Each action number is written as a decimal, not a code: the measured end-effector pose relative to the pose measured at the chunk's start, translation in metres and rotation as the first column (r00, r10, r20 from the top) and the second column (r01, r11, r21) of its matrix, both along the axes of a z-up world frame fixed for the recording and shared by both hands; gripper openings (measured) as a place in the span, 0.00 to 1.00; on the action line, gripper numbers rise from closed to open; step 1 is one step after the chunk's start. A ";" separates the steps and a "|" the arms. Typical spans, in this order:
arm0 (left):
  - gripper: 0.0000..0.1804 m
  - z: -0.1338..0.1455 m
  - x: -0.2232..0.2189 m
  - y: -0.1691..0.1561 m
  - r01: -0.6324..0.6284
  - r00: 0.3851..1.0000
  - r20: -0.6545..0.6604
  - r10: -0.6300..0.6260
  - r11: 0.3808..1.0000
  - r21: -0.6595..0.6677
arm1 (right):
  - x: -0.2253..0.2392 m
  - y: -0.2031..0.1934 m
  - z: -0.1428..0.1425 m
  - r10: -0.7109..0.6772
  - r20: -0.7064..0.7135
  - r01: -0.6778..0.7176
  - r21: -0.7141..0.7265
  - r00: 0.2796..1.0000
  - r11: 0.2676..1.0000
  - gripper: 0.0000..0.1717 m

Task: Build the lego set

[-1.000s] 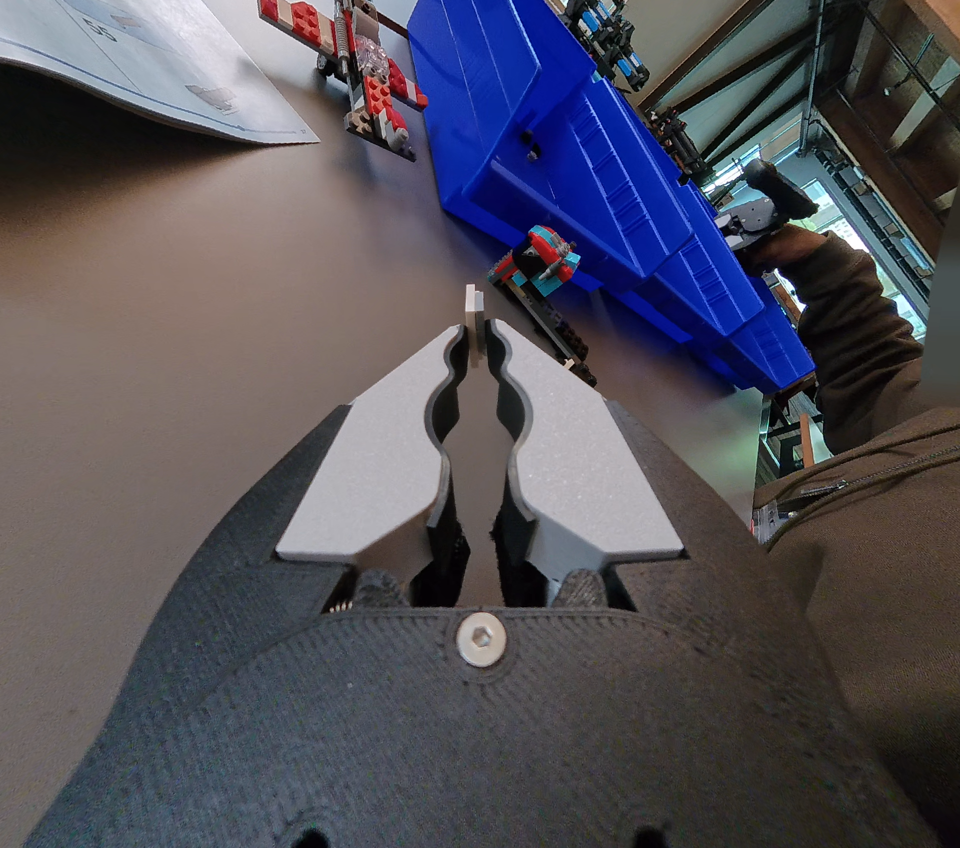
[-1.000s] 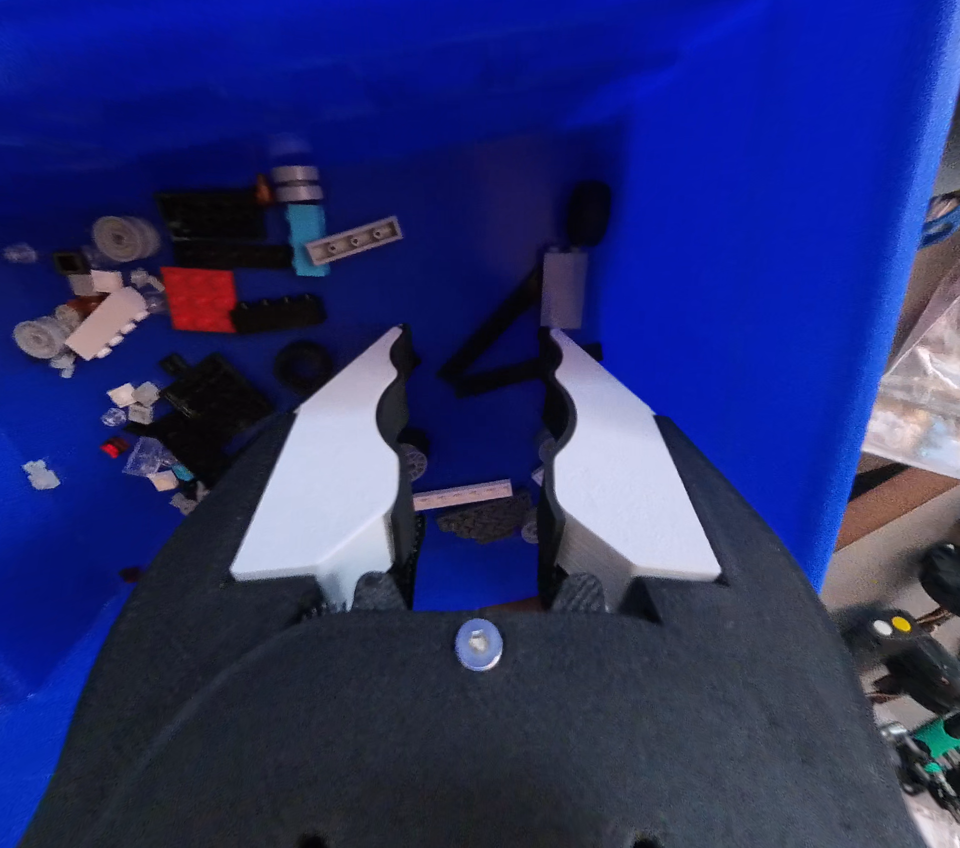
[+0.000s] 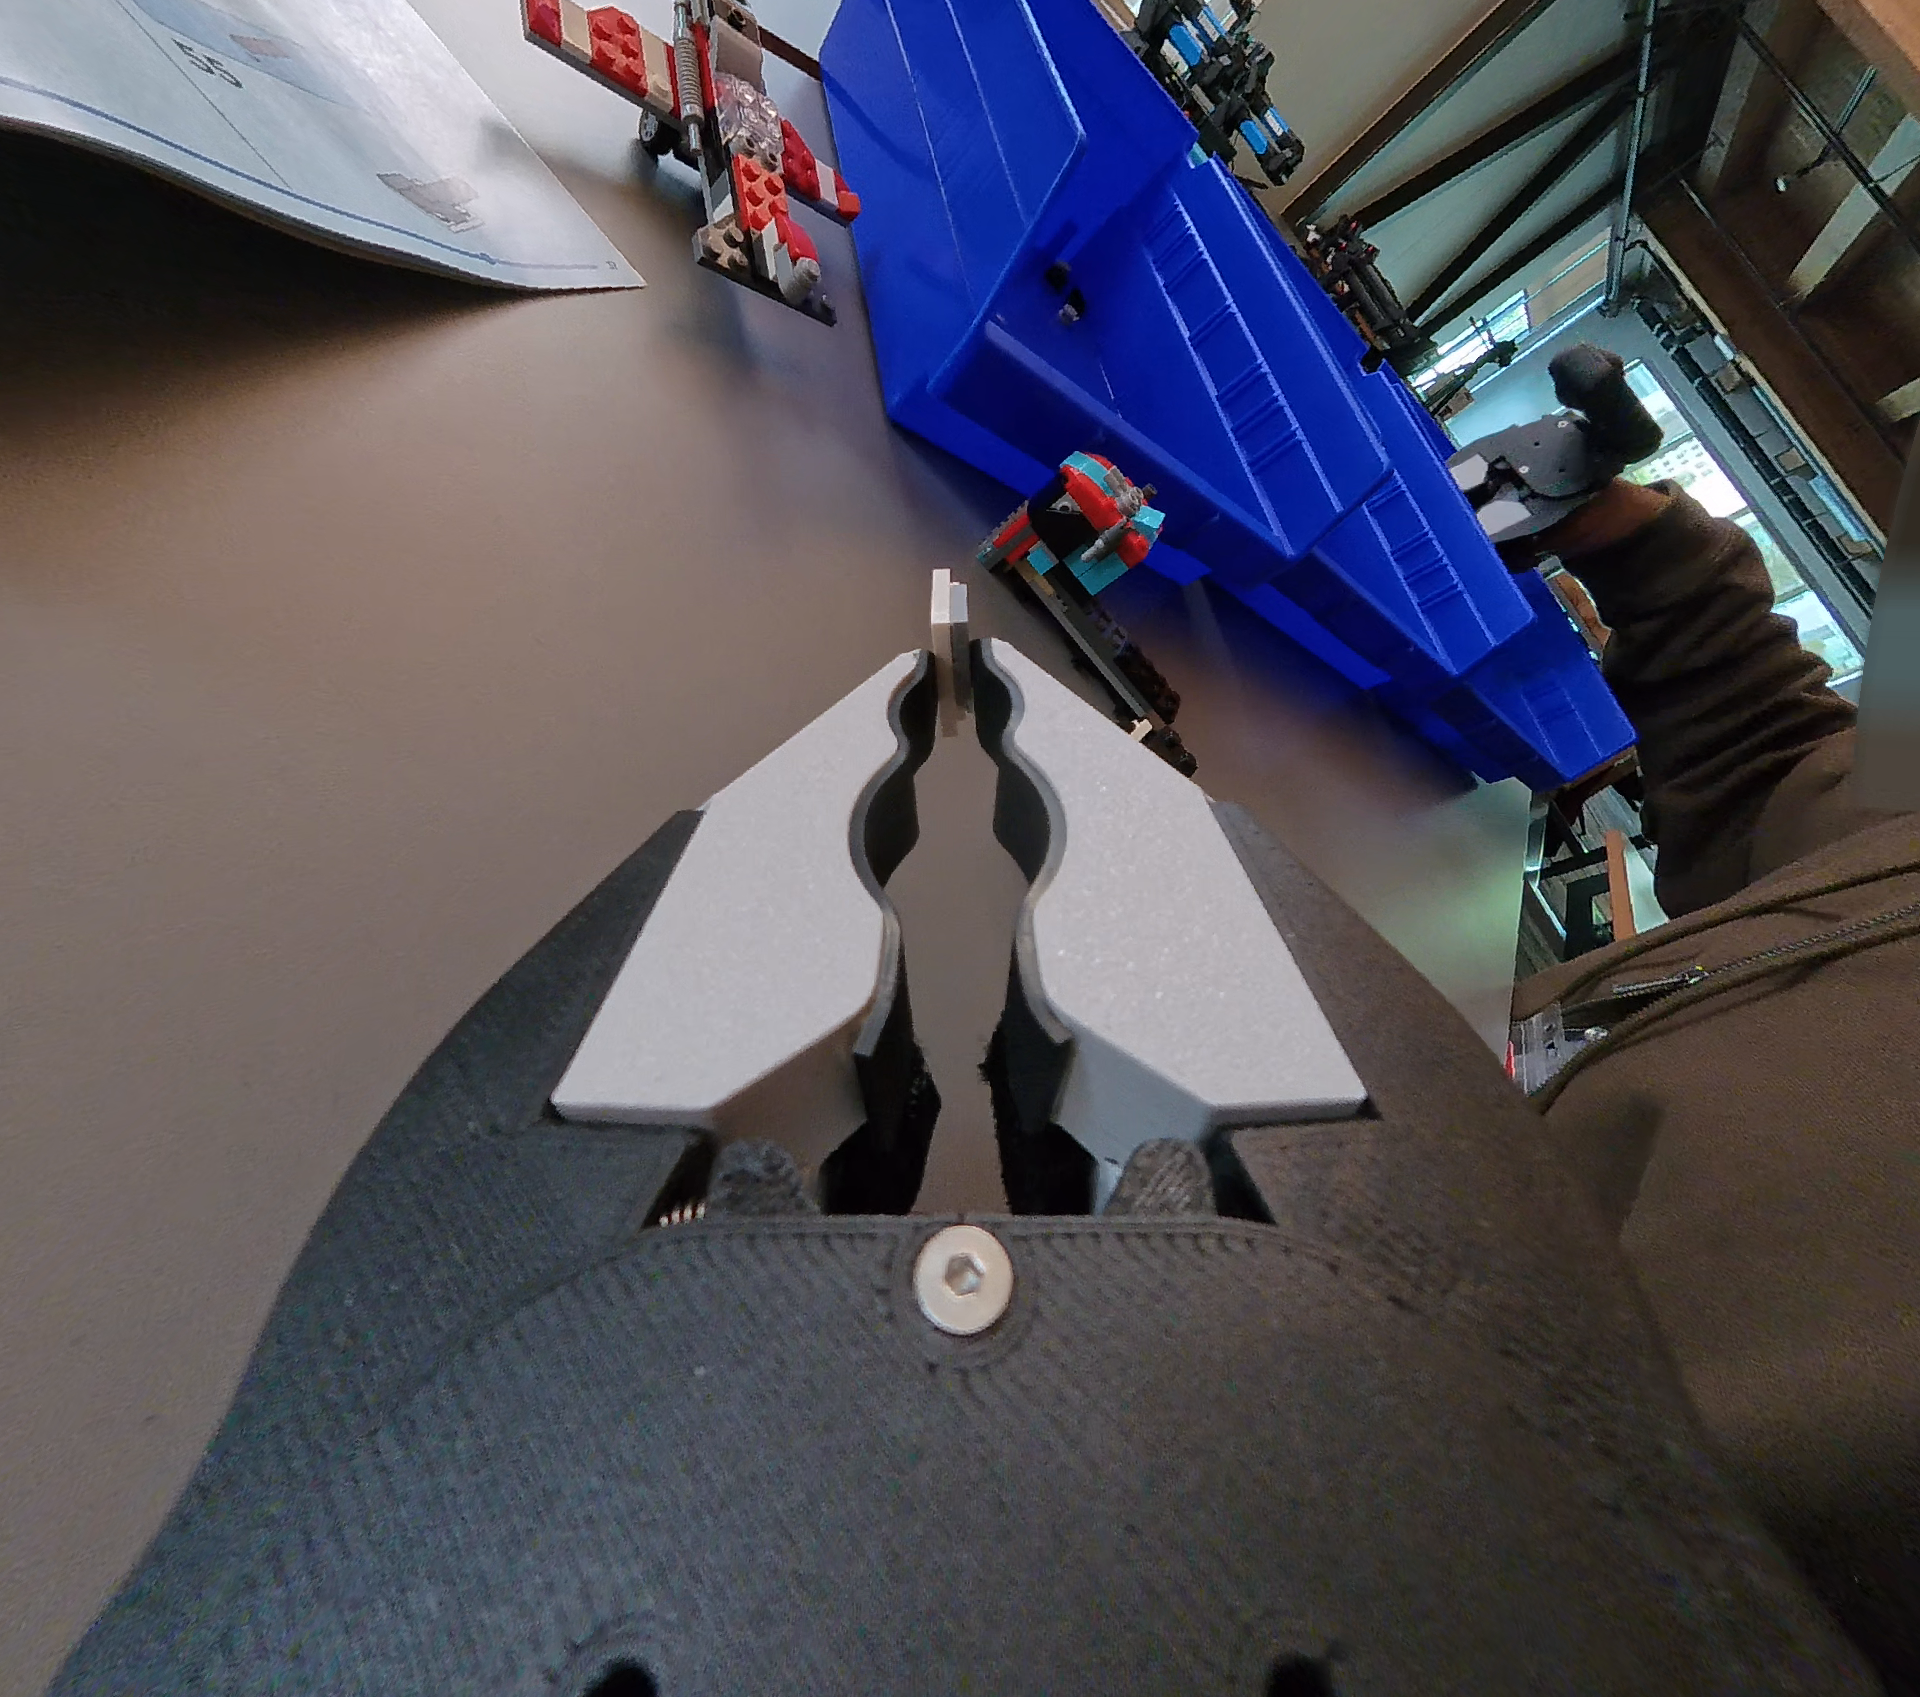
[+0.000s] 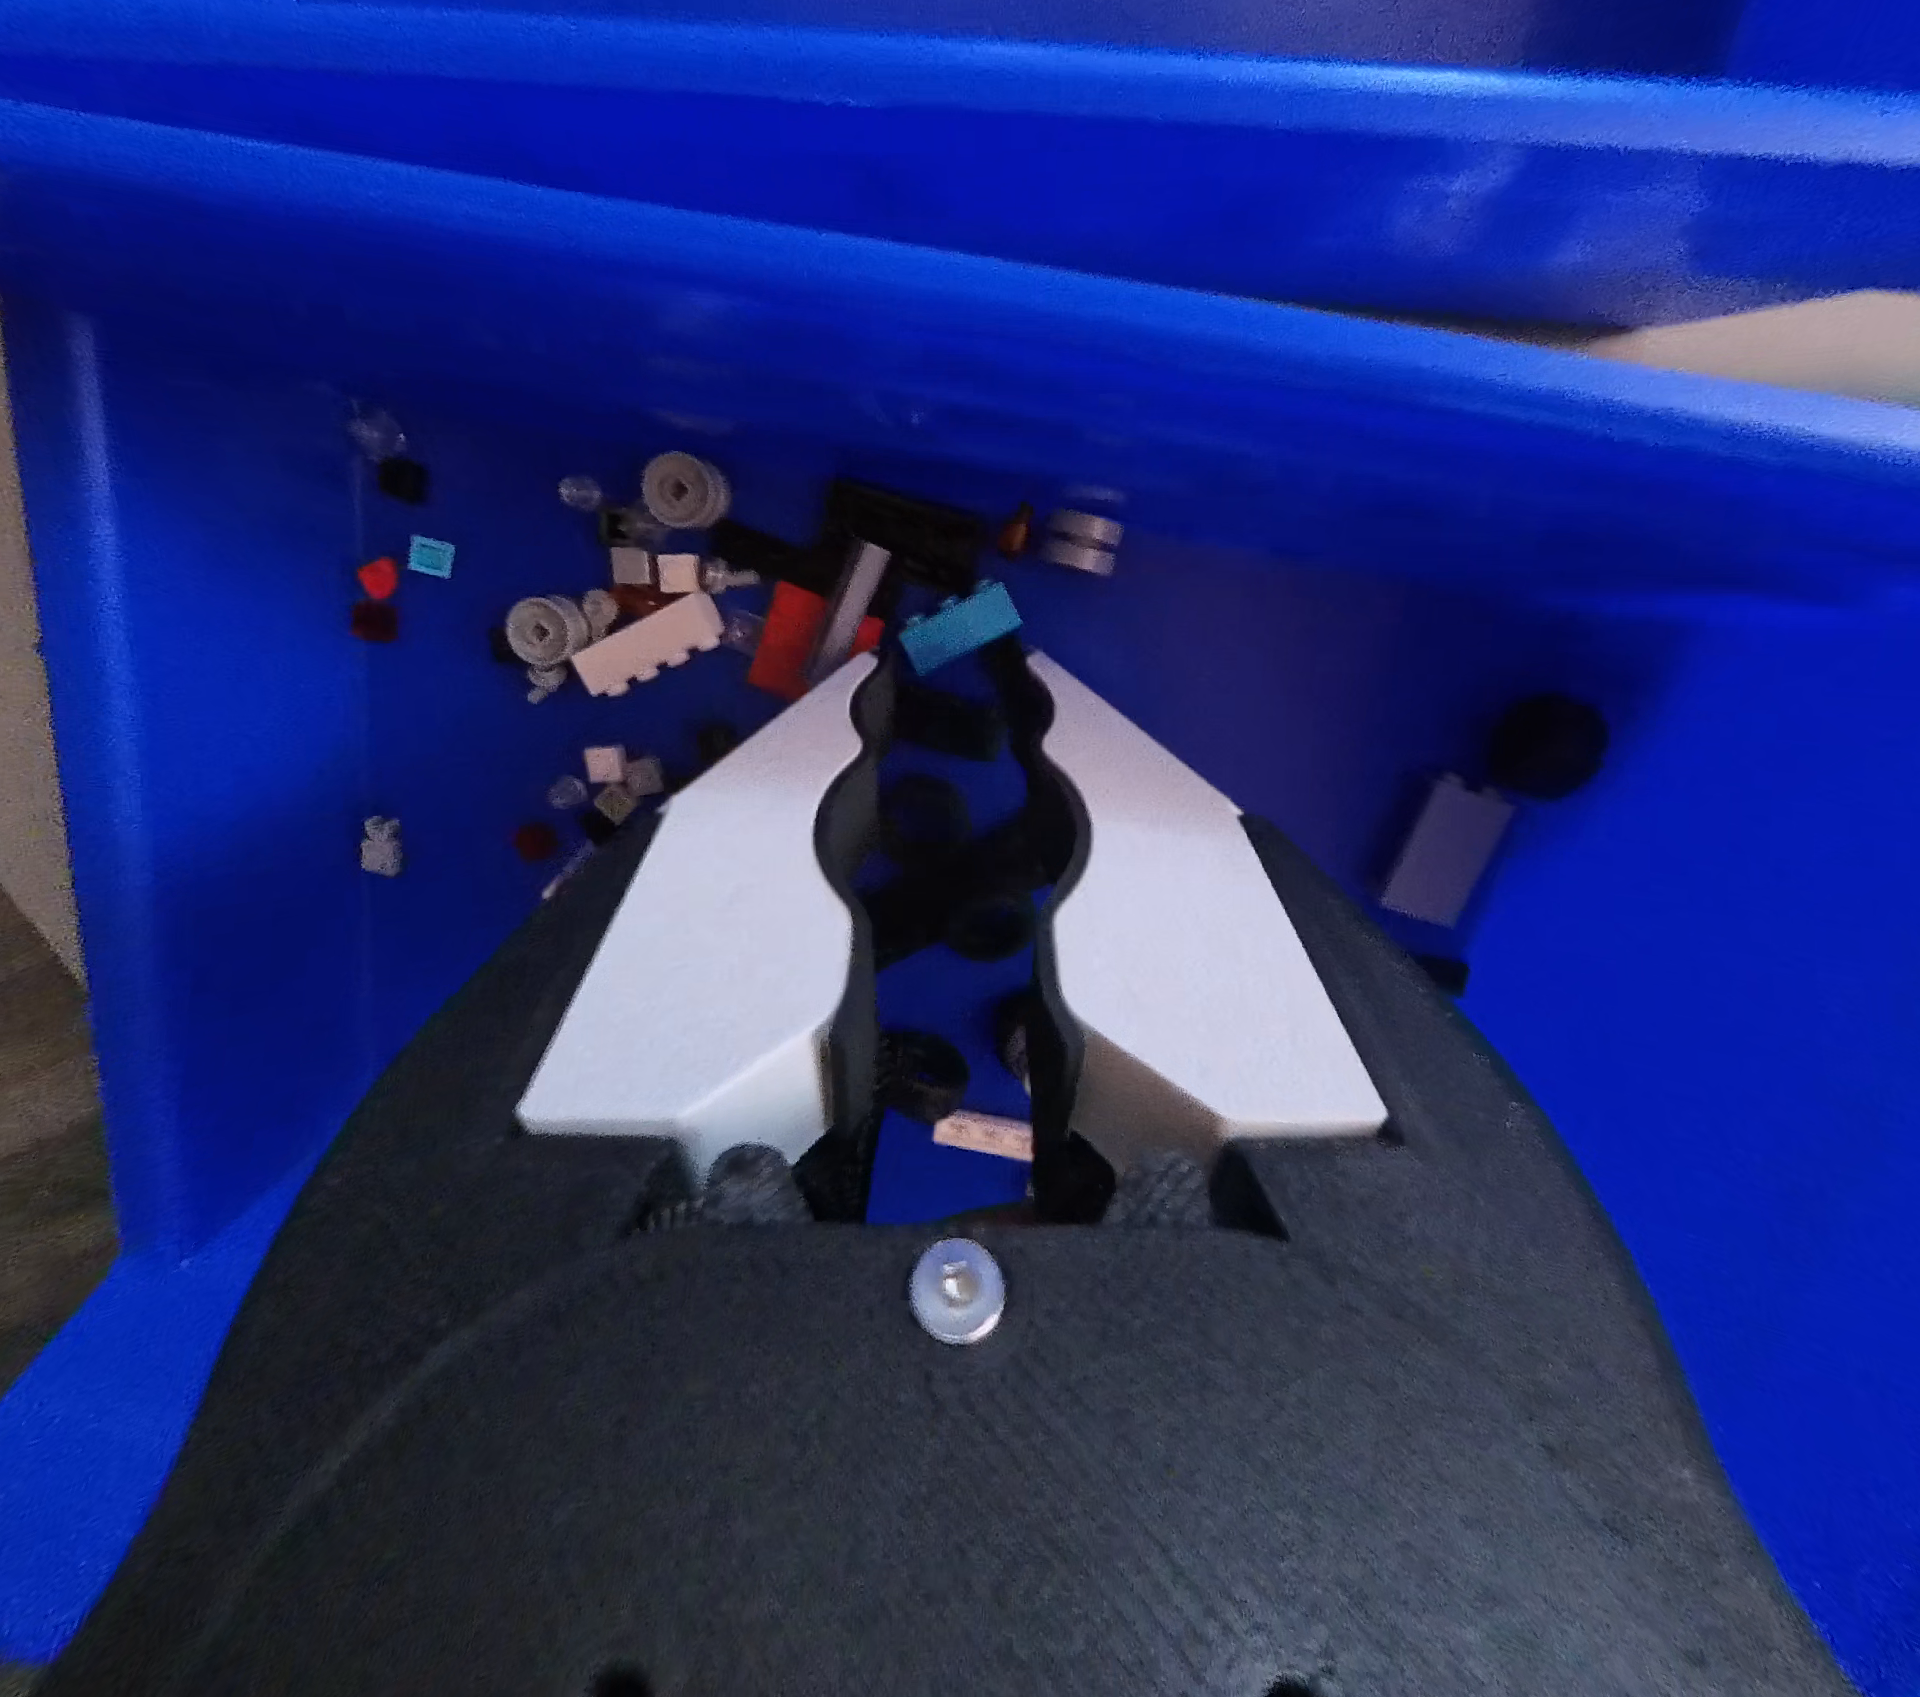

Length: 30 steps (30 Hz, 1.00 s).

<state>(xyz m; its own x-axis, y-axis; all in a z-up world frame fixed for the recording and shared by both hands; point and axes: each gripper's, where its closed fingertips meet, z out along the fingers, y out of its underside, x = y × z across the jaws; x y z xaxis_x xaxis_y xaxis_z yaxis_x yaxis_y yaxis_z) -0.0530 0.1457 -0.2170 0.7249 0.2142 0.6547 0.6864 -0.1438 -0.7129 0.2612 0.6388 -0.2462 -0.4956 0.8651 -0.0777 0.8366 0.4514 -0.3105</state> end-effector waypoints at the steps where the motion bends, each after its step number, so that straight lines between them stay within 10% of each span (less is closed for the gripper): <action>1: 0.04 0.000 0.000 0.000 0.000 1.000 0.000 0.000 1.000 -0.001 | -0.001 -0.002 -0.003 0.005 0.002 -0.005 0.010 1.000 1.000 0.16; 11: 0.04 -0.001 -0.002 -0.001 -0.005 1.000 0.000 0.005 1.000 -0.006 | -0.004 0.033 -0.012 -0.083 -0.023 0.086 0.197 0.996 0.977 0.16; 30: 0.04 -0.002 -0.002 -0.001 -0.007 1.000 0.000 0.007 1.000 -0.009 | 0.001 0.007 -0.014 -0.052 -0.043 0.057 0.116 0.998 0.992 0.13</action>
